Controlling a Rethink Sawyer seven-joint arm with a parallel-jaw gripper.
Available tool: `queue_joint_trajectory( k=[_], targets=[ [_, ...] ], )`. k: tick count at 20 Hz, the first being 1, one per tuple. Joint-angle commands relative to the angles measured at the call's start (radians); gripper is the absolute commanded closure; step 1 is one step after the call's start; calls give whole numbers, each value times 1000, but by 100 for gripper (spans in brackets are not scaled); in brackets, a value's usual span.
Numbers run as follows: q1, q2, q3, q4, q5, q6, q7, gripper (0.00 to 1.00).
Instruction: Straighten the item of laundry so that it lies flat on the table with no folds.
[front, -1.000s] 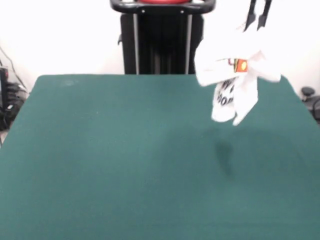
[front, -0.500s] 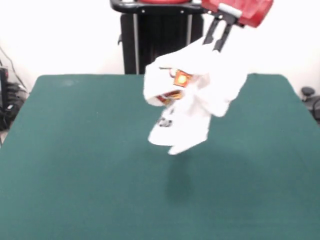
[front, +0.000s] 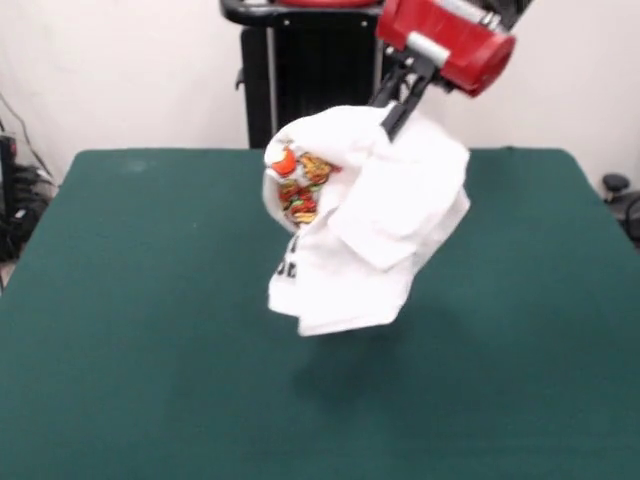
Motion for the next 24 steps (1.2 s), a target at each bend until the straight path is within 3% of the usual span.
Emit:
queue_joint_trajectory(
  k=[1, 6, 10, 19, 24],
  targets=[
    [104, 304, -114, 114, 147, -81, 386, 100],
    [229, 557, -265, 129, 303, -20, 508, 100],
    [284, 709, -323, 131, 411, 37, 599, 100],
    [355, 922, -436, 65, 491, 268, 795, 100],
    [348, 933, -432, 42, 467, 273, 811, 100]
  ],
)
